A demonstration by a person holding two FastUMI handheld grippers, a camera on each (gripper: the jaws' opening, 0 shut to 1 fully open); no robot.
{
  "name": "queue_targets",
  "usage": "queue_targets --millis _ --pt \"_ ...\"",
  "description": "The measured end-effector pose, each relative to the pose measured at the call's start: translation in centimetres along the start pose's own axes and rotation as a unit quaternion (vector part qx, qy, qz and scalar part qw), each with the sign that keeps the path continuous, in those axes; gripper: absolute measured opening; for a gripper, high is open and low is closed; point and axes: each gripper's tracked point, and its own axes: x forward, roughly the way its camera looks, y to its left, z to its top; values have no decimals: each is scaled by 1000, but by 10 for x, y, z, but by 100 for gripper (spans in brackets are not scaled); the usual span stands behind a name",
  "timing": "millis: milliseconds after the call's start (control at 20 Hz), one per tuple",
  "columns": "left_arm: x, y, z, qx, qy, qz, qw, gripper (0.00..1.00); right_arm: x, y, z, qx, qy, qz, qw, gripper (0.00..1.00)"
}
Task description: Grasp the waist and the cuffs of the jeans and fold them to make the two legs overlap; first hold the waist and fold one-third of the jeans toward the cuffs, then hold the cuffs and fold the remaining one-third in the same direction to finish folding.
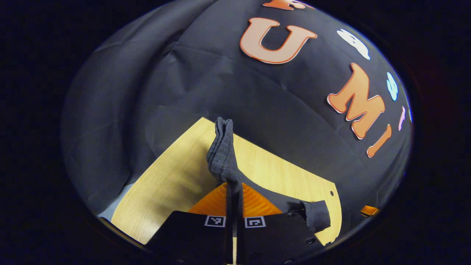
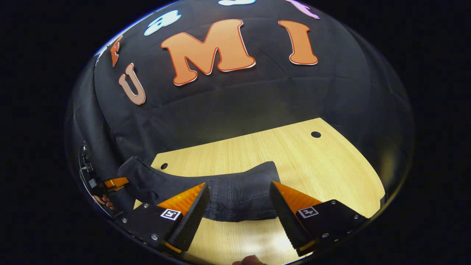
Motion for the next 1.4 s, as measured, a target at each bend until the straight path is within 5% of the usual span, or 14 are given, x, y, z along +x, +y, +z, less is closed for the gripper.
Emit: queue_targets --millis 650,1400 --pt "-33 -189 -5 58 -27 -63 996 5 -2 -55 32 -17 -34 15 999 99" --pt "-8 -372 -114 153 50 -121 980 4 5 -144 40 -5 -32 24 999 99"
